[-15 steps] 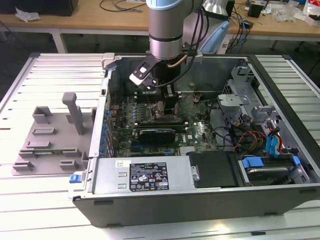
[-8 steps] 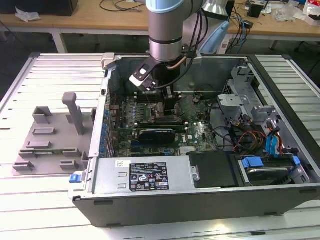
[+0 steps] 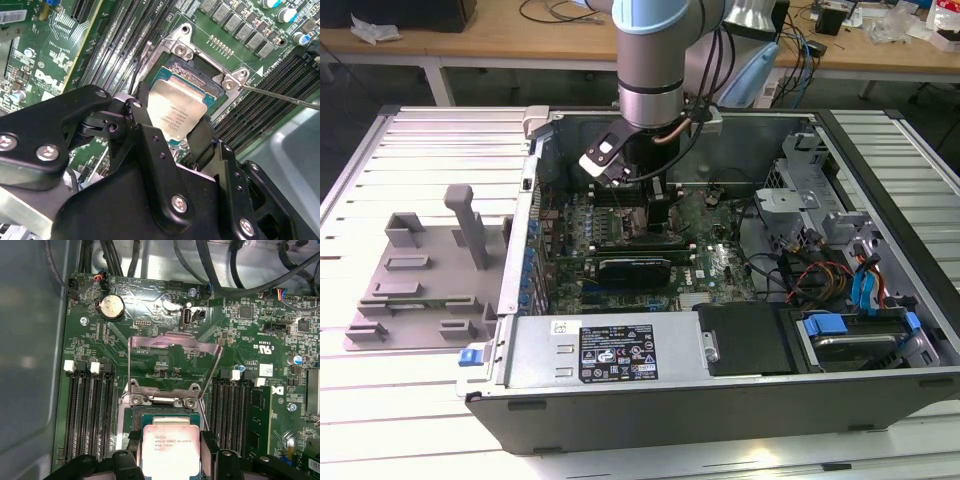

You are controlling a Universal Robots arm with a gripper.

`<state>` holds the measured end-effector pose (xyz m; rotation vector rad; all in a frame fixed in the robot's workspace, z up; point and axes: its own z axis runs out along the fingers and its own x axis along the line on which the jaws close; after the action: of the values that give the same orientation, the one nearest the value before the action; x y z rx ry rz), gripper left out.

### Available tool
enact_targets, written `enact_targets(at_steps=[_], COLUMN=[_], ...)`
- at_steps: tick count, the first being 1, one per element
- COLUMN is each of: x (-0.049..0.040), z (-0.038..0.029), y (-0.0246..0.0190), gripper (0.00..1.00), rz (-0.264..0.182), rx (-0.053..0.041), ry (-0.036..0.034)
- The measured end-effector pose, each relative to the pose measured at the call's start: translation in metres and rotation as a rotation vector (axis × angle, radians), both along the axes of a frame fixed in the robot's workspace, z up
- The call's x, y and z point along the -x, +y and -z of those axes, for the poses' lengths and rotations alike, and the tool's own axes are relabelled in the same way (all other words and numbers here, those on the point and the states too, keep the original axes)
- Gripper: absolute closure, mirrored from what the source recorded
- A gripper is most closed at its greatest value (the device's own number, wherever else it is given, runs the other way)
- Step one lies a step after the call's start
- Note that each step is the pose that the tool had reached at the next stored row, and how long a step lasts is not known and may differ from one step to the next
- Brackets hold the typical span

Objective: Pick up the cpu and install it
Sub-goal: 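Place the cpu into insertion slot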

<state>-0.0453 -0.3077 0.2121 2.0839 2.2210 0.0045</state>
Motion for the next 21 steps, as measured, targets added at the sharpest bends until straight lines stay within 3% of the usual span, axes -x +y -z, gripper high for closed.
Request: enact_targets(at_steps=[2, 21], x=[0.0, 0.0007], z=[0.0002, 0.0125], y=[0.0019, 0.0041], gripper=[0.45, 0.45], rz=[0.0, 0.012], rx=[-0.0002, 0.003], ry=[-0.0001, 0.0004])
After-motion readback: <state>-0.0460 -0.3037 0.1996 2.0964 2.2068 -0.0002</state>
